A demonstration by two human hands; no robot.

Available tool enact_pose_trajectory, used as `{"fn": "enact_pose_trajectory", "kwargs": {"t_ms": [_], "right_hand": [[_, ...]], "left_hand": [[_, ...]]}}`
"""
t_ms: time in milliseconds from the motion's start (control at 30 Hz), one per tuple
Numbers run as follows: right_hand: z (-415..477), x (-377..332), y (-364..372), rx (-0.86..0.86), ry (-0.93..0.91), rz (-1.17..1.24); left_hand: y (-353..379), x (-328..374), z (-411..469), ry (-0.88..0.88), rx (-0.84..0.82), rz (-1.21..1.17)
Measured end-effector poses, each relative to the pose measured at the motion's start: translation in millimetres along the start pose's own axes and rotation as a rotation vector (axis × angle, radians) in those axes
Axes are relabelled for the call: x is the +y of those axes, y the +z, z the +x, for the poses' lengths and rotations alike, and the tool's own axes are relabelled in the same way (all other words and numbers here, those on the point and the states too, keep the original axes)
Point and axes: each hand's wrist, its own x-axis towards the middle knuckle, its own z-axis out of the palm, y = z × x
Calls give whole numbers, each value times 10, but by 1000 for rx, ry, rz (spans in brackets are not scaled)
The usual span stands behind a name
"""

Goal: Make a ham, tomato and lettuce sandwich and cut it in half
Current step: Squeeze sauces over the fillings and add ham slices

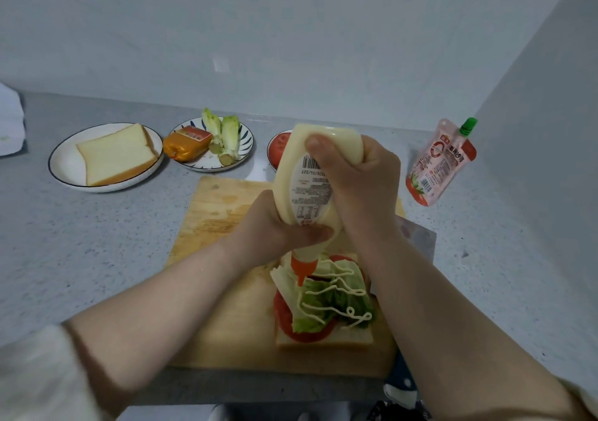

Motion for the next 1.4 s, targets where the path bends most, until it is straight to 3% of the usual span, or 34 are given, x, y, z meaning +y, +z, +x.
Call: {"fn": "enact_pose_trajectory", "kwargs": {"t_ms": [533,1400], "right_hand": [[349,103,22,58,-35,-35],[-3,5,-478,115,15,-31]], "left_hand": [[-12,-129,452,35,-71,-109],[423,26,143,18,-148,-118]]}}
